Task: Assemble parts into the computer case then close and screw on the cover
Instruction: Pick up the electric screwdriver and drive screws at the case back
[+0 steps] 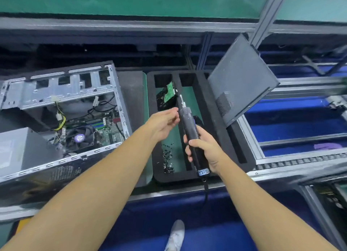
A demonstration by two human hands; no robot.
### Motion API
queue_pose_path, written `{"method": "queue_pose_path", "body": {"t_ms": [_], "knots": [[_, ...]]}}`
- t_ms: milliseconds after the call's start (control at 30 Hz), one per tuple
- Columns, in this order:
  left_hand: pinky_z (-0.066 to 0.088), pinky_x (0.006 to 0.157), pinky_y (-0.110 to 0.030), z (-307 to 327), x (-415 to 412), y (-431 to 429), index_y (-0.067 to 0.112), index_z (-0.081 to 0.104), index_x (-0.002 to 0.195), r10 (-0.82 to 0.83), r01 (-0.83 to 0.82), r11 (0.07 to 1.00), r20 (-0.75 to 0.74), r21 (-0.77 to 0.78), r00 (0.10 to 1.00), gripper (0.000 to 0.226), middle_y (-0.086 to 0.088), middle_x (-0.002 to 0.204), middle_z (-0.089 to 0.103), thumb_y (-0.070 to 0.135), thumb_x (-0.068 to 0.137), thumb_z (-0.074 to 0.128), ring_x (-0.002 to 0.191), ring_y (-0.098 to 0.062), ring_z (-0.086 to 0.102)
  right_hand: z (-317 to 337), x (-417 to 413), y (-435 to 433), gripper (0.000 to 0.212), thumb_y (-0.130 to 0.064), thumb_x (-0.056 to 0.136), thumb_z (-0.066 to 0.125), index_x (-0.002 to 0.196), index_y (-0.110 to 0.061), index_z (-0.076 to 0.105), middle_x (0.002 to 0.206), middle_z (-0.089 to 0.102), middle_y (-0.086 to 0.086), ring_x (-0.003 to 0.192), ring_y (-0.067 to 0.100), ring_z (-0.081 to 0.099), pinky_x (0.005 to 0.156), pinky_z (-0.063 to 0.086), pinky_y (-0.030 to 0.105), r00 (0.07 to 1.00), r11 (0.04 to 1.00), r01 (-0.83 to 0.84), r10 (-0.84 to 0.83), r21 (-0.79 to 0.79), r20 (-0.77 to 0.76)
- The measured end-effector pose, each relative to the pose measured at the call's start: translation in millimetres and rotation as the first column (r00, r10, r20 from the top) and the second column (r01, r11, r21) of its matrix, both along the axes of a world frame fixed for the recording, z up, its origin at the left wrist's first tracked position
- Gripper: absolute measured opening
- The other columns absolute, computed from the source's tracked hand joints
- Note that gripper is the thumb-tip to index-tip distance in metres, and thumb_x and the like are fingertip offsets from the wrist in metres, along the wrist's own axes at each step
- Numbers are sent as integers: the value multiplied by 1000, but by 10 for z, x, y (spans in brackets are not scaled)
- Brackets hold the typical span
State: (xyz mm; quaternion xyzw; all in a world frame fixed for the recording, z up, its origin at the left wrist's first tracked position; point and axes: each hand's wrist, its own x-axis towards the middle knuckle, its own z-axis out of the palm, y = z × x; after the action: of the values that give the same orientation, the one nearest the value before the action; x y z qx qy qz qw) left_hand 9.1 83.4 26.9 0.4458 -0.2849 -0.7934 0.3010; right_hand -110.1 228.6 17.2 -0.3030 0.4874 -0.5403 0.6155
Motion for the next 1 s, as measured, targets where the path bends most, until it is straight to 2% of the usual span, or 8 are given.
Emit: {"method": "queue_pose_path", "body": {"t_ms": [167,267,333,467,633,700,833,1000], "knots": [[55,66,-19,429,561,101,16,70,97,-10,-1,998,-168,-64,986,11,6,83,73,17,98,59,78,-7,67,230,552,104,40,-11,76,67,115,-20,63,94,60,8,63,23,56,50,49,33,998,997,-60,59,-50,-20],[53,90,-28,606,1035,145,17,69,104,-2,-20,996,-231,-91,973,12,5,91,72,18,98,59,84,-9,67,356,954,185,37,-6,80,62,115,-18,62,94,59,8,63,23,55,51,48,33,994,992,-98,94,-75,-59],[51,97,-30,692,1343,193,16,67,109,47,-70,994,-259,-83,965,15,3,91,73,16,96,59,82,-9,69,432,1226,246,42,-5,81,60,122,-14,58,94,59,8,64,23,55,52,48,33,991,989,-119,113,-84,-77],[57,84,-26,780,1915,338,15,69,111,78,-108,989,-274,-97,959,18,0,93,75,16,94,61,78,-9,72,561,1737,361,46,-5,80,62,125,-12,55,92,60,6,63,21,56,51,49,33,980,982,-169,158,-80,-121],[58,74,-27,833,2574,535,10,69,113,127,-161,983,-302,-89,945,24,-2,93,75,14,90,65,79,-10,73,631,2263,476,38,-1,79,63,111,-22,64,92,63,4,63,21,58,50,50,32,955,969,-234,214,-74,-207],[59,69,-26,836,2815,601,8,70,113,154,-184,980,-307,-70,939,27,-3,93,75,13,86,67,79,-12,73,641,2453,514,35,0,79,63,108,-20,63,93,64,5,63,22,58,50,50,32,943,964,-258,235,-69,-233],[60,69,-27,845,3230,700,9,71,104,176,-206,976,-289,-74,941,20,-4,90,74,11,84,69,78,-14,73,644,2809,577,32,-1,80,62,108,-16,58,94,63,5,63,22,58,51,50,33,924,957,-286,264,-42,-276],[60,67,-28,830,3619,814,9,70,108,183,-220,969,-276,-109,944,37,-6,92,75,10,72,77,82,-16,73,650,3121,661,37,-3,81,62,117,-9,54,92,63,4,64,22,59,53,51,34,884,948,-318,286,-29,-369]]}}
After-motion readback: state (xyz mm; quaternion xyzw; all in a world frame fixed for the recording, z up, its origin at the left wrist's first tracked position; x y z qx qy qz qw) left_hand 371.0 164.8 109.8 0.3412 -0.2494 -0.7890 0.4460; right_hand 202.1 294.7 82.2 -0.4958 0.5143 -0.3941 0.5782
